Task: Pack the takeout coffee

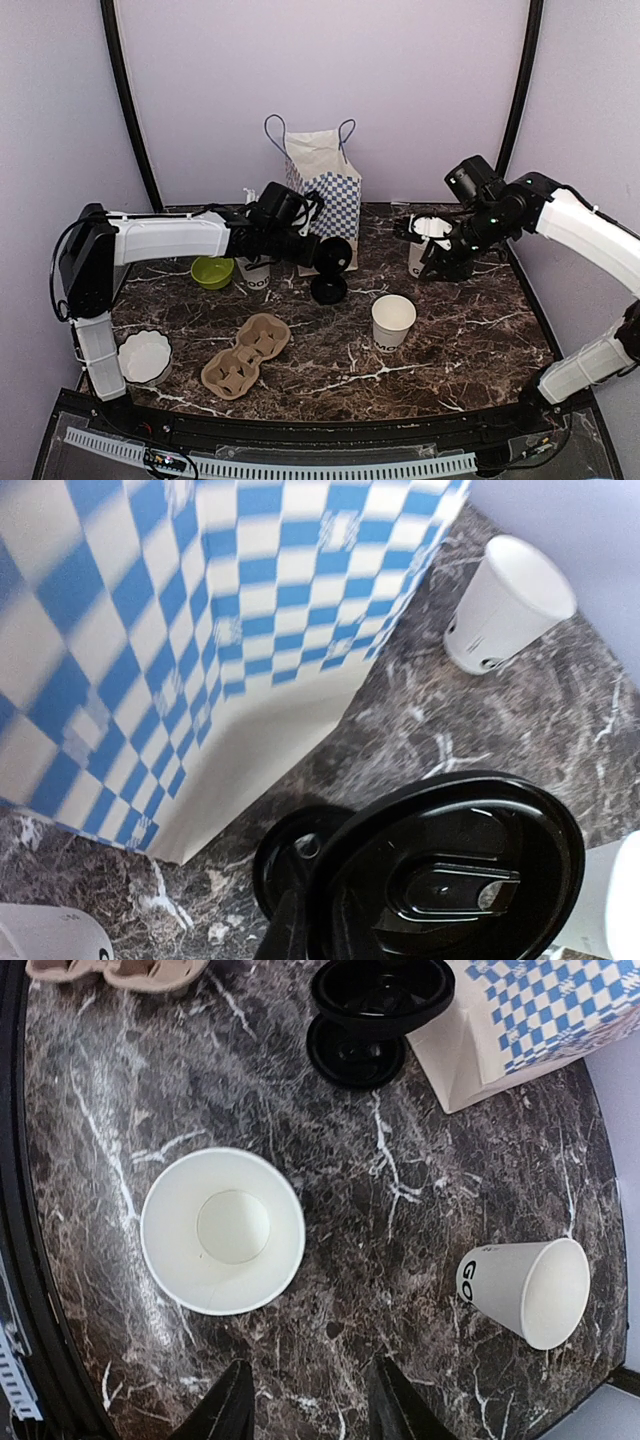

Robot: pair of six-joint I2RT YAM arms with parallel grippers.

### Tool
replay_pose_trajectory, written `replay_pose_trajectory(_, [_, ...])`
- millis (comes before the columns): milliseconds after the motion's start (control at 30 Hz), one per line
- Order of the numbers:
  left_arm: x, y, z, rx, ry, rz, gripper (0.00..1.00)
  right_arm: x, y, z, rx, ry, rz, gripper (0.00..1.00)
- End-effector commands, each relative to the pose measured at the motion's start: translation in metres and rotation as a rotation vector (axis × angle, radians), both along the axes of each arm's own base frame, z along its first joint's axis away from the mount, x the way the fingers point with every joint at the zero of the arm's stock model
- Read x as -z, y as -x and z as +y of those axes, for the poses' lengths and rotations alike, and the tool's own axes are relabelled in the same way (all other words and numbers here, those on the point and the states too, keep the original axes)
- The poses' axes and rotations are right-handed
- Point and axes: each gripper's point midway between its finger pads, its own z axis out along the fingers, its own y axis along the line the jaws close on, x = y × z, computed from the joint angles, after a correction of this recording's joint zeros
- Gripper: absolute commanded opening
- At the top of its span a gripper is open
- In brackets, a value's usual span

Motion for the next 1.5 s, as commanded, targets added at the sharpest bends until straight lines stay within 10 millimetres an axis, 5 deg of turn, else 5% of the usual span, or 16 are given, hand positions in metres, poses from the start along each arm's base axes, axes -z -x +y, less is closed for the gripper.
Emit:
replay_pose_trajectory(0, [-0.063,0.011,-0.015,0.131,0.168,-0.13,0.09,-0.036,-0.022,0.028,0.035,-0.245,-0.017,0.41])
replay_pose_trajectory(67, [-0.083,0.022,-0.024,0.198,0.28,-0.181,0.09,-0.048,-0.028,0.036,0.053,-0.331,-0.005,0.48])
replay_pose_trajectory(133, [-0.112,0.033,-0.034,0.268,0.429,-0.252,0.08,-0.07,-0.032,0.043,0.056,-0.452,0.002,0.64])
replay_pose_trajectory(267, [-0.141,0.055,-0.044,0.384,0.603,-0.296,0.08,-0.112,-0.041,0.048,0.09,-0.714,0.089,0.9])
replay_pose_trajectory(567, [-0.186,0.082,-0.043,0.512,0.817,-0.429,0.08,-0.127,-0.037,0.069,0.074,-0.98,0.591,0.91])
replay_pose_trajectory(800, [-0.194,0.088,-0.043,0.547,0.862,-0.461,0.08,-0.127,-0.028,0.078,0.051,-0.993,0.686,0.99])
replay_pose_trajectory(1467, [-0.198,0.09,-0.052,0.572,0.895,-0.456,0.08,-0.123,-0.009,0.119,-0.039,-0.962,0.86,0.98])
